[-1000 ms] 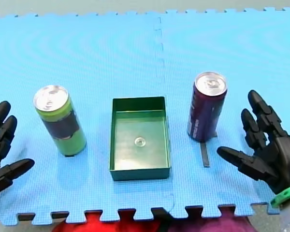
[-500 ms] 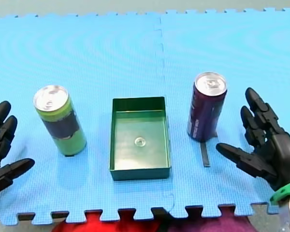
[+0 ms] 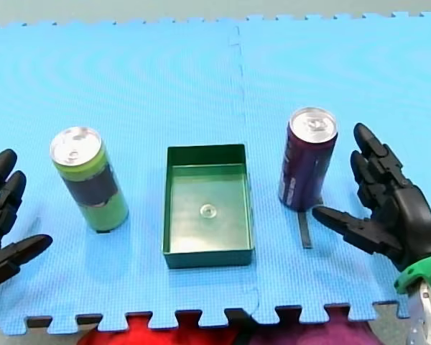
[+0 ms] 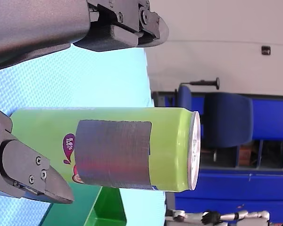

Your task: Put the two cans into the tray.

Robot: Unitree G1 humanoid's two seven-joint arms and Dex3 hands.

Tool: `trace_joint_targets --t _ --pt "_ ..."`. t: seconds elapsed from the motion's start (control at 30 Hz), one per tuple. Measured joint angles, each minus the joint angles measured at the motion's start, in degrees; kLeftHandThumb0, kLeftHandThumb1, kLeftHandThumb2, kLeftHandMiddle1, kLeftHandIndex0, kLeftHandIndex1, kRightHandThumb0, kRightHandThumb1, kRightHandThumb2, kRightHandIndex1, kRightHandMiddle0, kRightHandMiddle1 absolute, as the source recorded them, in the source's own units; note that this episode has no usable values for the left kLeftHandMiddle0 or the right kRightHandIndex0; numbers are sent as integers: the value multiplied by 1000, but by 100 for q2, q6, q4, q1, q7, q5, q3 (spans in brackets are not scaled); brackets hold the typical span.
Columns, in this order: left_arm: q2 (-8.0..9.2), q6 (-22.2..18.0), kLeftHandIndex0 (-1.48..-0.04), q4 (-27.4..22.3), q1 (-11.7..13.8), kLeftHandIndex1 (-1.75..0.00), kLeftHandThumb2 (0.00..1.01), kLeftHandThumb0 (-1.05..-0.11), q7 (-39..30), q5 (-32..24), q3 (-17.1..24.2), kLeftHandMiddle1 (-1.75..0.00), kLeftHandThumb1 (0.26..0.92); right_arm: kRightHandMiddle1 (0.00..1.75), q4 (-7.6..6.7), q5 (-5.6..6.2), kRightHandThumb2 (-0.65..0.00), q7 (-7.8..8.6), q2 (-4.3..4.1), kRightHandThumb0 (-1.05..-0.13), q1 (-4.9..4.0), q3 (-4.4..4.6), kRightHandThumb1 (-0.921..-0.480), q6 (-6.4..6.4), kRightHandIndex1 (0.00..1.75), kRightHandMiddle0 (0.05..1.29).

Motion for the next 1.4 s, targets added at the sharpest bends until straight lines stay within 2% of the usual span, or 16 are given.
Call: trace_joint_targets --t 0.2,0.4,0.6,0.8,1.0,1.23,1.4 --pt "1 -19 -255 48 -10 -2 3 -1048 -7 1 2 -1 692 1 -39 19 1 -9 0 -928 -11 6 -581 96 22 94" --pt "0 2 -258 46 -23 -3 2 -1048 13 1 0 -4 692 1 5 33 0 20 -2 -898 -53 -2 -559 130 21 96" --pt "-5 79 -258 -27 0 -2 2 -1048 37 -6 -11 -3 693 0 39 109 0 111 21 -884 -99 -24 -551 165 10 95" --pt "-9 169 -257 -84 17 -1 1 -1048 36 -28 -13 -4 692 0 35 156 -1 134 40 -897 -102 -32 -554 174 5 92" --pt "-26 257 -254 -119 26 0 0 -1048 13 -70 -1 -5 688 0 35 136 -4 90 41 -926 -103 -18 -564 171 4 90" --pt "-38 295 -249 -129 26 0 0 -1048 -30 -120 13 -4 681 0 30 20 -6 -83 101 -961 -129 40 -578 157 0 88" --pt "-43 306 -245 -150 29 0 0 -1048 -49 -130 17 -5 678 0 147 -7 -3 -128 115 -968 -243 50 -581 157 0 87"
